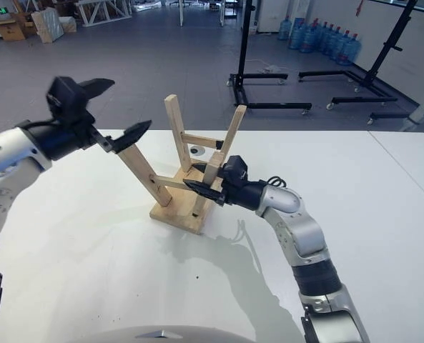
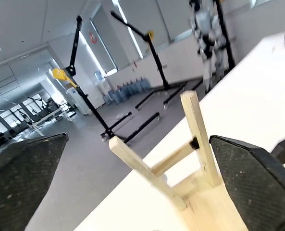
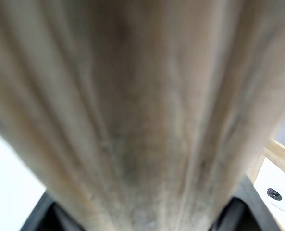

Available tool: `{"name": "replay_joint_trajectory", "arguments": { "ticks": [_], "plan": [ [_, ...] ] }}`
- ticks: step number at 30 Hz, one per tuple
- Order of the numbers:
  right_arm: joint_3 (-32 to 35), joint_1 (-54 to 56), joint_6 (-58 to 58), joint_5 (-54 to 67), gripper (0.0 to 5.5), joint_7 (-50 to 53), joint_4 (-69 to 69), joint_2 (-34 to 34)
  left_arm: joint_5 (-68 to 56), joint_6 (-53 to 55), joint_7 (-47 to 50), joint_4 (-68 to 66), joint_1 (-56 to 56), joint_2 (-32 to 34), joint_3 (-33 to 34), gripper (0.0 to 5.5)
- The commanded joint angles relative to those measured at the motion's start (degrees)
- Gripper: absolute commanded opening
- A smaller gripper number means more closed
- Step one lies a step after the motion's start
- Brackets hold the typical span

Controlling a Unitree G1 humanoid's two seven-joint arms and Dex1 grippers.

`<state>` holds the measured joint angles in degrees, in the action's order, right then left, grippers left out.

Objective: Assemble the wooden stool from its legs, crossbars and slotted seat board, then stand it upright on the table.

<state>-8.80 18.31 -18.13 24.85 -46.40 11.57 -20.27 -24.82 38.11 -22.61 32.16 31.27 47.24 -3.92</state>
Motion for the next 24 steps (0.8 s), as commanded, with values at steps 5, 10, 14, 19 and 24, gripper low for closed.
{"name": "replay_joint_trajectory", "arguments": {
  "ticks": [5,10,14,19,24],
  "plan": [
    [-1.75,4.01,-2.32,-1.81,2.05,4.25,0.14,3.98,19.17,-4.95,-0.19,-1.54,6.21,-2.11,-11.87,5.40],
    [-2.60,4.69,-3.29,-2.73,2.05,6.00,-0.59,5.68,26.33,-11.74,-2.33,-7.45,6.73,-3.95,-14.31,5.40],
    [-2.54,4.83,-3.39,-2.72,2.05,6.02,-0.83,6.10,30.64,-15.65,-4.18,-9.43,5.78,-4.85,-15.11,5.40],
    [-2.50,4.47,-3.56,-2.72,2.05,6.13,-0.83,6.11,33.91,-18.07,-5.67,-11.15,2.20,-6.81,-15.87,5.40],
    [-3.19,4.31,-3.61,-2.92,2.05,6.28,-0.59,6.67,38.10,-21.83,-3.89,-17.40,-6.03,-10.15,-19.58,5.40]
  ]
}}
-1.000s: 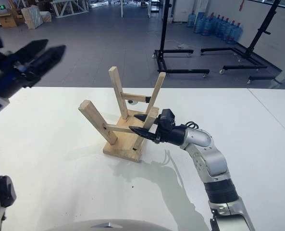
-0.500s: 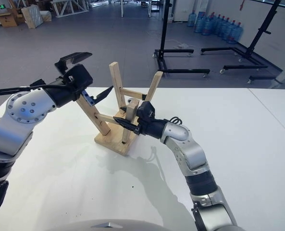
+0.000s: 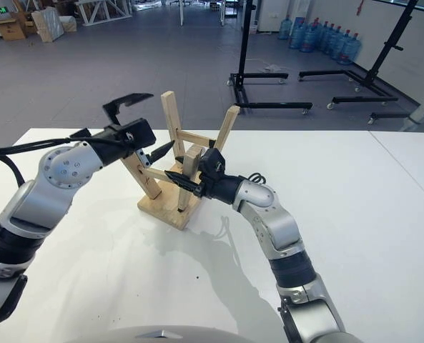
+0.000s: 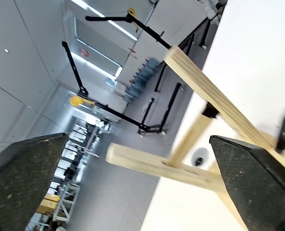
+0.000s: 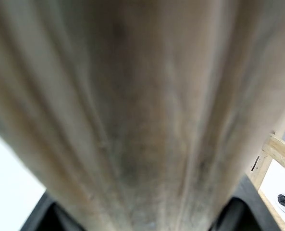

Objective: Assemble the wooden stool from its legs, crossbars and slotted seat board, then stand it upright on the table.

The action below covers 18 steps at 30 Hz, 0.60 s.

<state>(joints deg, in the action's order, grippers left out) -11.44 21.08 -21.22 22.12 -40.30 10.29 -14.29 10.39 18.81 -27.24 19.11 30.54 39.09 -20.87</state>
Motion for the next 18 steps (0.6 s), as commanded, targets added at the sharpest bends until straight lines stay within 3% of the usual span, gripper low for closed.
{"name": "replay_joint_trajectory", "arguments": {
  "ticks": [1,5,18],
  "plan": [
    [-0.83,1.56,-0.49,-0.32,2.05,0.10,0.70,0.76,3.88,-3.44,1.13,-5.74,-6.78,-2.54,-3.46,5.40],
    [-2.64,1.79,-0.53,-1.39,2.05,0.30,0.31,1.56,6.65,-6.97,3.66,-11.71,-12.32,-5.78,-5.77,5.40],
    [-2.93,0.29,-1.05,-2.31,2.05,0.70,-0.57,1.66,4.13,0.93,-1.06,-1.89,-0.88,-7.11,6.74,5.40]
  ]
}}
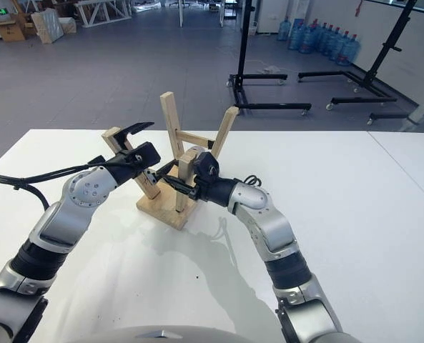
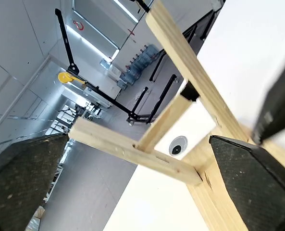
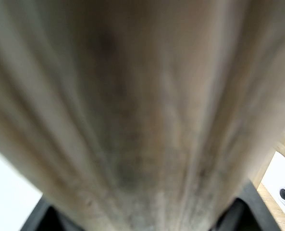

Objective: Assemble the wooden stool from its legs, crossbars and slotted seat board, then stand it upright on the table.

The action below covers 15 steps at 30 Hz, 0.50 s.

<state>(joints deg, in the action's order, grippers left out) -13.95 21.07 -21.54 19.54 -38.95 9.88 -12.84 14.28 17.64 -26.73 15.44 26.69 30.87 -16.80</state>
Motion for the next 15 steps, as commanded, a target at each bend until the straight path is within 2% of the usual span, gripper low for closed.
{"name": "replay_joint_trajectory", "arguments": {
  "ticks": [1,7,12,15],
  "plan": [
    [-0.46,0.30,-0.76,0.19,2.05,-0.64,-0.18,0.22,0.53,2.40,-1.83,2.09,3.05,1.38,3.10,5.40],
    [-0.83,0.43,-0.79,-0.36,2.05,-0.72,-0.56,0.11,3.74,1.79,-1.27,2.19,-2.49,2.12,2.55,5.40],
    [-1.55,0.58,-0.55,-1.30,2.05,-0.63,-1.13,0.25,6.52,-3.10,1.56,-4.51,-10.31,-1.56,-3.59,5.40],
    [-1.77,0.80,-0.40,-1.56,2.05,-0.66,-1.53,0.37,7.04,-4.13,1.87,-5.14,-9.81,-2.62,-3.67,5.40]
  ]
}}
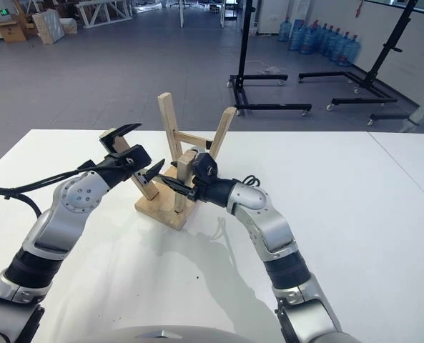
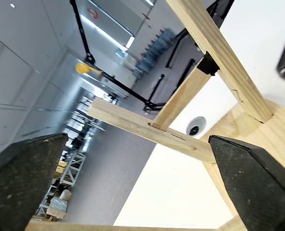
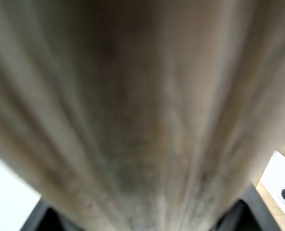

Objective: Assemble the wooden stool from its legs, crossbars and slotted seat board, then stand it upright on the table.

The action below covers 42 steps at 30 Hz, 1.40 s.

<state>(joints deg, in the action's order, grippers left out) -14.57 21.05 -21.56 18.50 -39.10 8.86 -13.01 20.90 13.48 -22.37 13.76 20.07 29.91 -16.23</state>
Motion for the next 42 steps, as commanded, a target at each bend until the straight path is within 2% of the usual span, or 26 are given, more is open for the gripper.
{"name": "replay_joint_trajectory", "arguments": {
  "ticks": [1,6,10,13,17,21,24,27,30,34,38,42],
  "plan": [
    [-1.09,0.79,-0.35,-0.55,2.05,-0.53,-0.54,0.55,0.48,-0.01,-2.50,-3.38,-2.67,-1.80,-3.76,5.40],
    [-0.57,0.65,-0.26,-0.57,2.05,-0.47,-0.82,0.37,-1.09,2.01,-2.91,0.80,2.82,-2.92,0.39,5.40],
    [-0.34,0.35,0.04,-0.77,2.05,-0.42,-1.23,0.24,-4.65,6.36,-4.14,5.43,12.71,-4.60,6.01,5.40],
    [-0.15,0.16,0.30,-1.00,2.05,-0.54,-1.79,0.03,-8.27,11.49,-3.70,5.52,20.62,-4.05,13.35,5.40],
    [-0.21,-0.22,0.35,-0.99,2.05,-1.10,-1.80,-0.64,-14.74,18.76,-3.56,2.58,24.97,-1.42,24.68,5.40],
    [0.43,-0.04,-0.20,-0.18,2.05,-1.88,-1.39,-1.16,-18.15,19.49,-4.09,-3.51,21.04,4.74,34.09,5.40],
    [0.92,-0.17,-0.47,0.35,2.05,-2.27,-0.85,-1.46,-21.02,17.51,-4.04,-7.74,13.20,4.69,38.57,5.40],
    [1.03,-0.07,-0.56,0.71,2.05,-2.64,-0.75,-1.70,-22.86,13.53,-3.58,-10.88,7.26,1.62,37.46,5.40],
    [0.65,-0.11,-0.67,1.03,2.05,-3.61,-0.45,-2.26,-23.40,6.43,-4.30,-15.25,3.80,-2.44,32.47,5.40],
    [0.48,-0.73,-0.76,1.95,2.05,-6.16,0.10,-3.92,-23.82,-0.78,-6.23,-21.60,3.86,-2.87,29.42,5.40],
    [0.95,-1.65,-0.59,2.91,2.05,-8.76,0.35,-5.98,-24.74,-2.44,-7.52,-21.71,4.46,-0.97,29.02,5.40],
    [1.12,-1.96,-0.49,3.44,2.05,-9.13,0.44,-6.78,-26.40,0.35,-7.37,-15.77,2.97,-1.56,27.96,5.40]
  ]
}}
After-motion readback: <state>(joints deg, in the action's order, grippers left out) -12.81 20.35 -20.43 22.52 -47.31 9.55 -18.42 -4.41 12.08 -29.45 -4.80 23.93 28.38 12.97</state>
